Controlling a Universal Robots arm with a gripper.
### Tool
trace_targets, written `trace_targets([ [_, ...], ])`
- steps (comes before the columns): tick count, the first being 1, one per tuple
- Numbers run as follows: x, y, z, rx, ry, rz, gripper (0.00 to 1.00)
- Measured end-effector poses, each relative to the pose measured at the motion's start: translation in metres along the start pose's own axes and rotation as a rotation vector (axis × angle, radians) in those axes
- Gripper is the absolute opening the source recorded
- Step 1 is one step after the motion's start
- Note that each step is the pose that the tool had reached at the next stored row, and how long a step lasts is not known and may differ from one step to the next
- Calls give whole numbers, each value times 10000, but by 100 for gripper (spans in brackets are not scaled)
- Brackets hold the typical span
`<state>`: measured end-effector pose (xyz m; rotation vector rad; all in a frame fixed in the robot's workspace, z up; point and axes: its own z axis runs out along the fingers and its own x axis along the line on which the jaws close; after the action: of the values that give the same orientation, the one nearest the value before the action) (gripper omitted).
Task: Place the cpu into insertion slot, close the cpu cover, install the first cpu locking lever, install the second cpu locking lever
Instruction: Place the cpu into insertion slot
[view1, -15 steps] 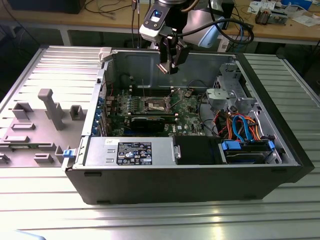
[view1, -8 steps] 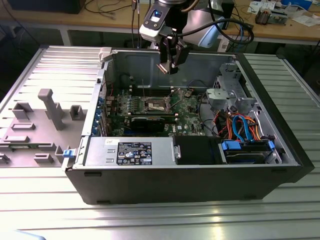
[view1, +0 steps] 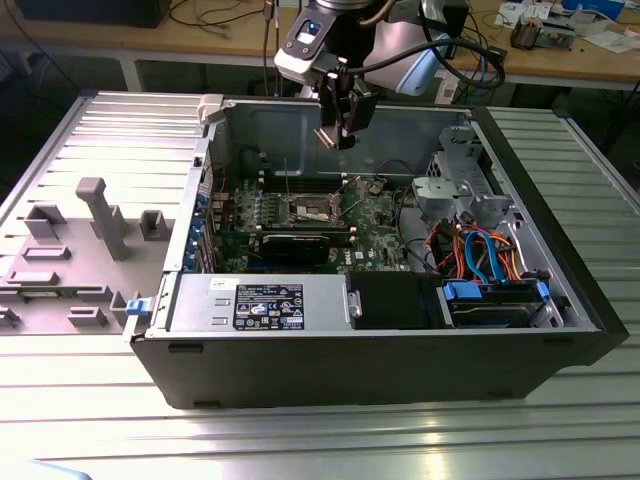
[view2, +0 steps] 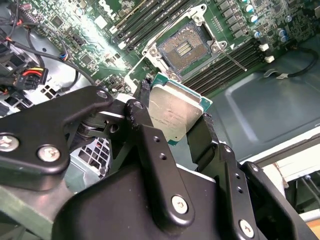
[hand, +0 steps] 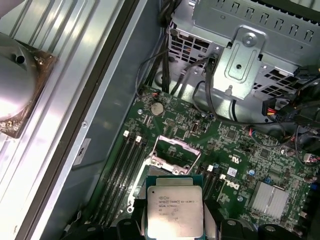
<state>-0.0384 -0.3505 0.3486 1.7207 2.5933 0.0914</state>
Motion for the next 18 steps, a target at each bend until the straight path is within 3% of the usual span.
trace_targets([
  [6, 1, 0, 8, -2, -2, 63, 54],
  [15, 0, -5, 73, -6, -73, 1156, 54],
  [18, 0, -6, 81, -7, -86, 1339, 54],
])
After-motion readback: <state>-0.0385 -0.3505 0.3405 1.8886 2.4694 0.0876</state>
